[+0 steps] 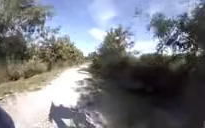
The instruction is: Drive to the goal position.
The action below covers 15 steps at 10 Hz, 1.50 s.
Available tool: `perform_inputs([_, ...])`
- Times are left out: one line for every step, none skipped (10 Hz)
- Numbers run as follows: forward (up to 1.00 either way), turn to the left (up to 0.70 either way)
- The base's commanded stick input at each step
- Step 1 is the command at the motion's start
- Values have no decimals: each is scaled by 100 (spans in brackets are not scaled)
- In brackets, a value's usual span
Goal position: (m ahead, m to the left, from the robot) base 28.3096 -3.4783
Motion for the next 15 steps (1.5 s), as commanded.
perform_inputs([100,27])
perform_inputs([100,27])
perform_inputs([100,27])
perform_inputs([100,2])
perform_inputs([100,0])
perform_inputs([100,0])
perform_inputs([100,0])
perform_inputs([100,14])
perform_inputs([100,27])
perform_inputs([100,27])
perform_inputs([100,27])
perform_inputs([100,24])
perform_inputs([100,18])
perform_inputs([100,12])
perform_inputs([100,5])
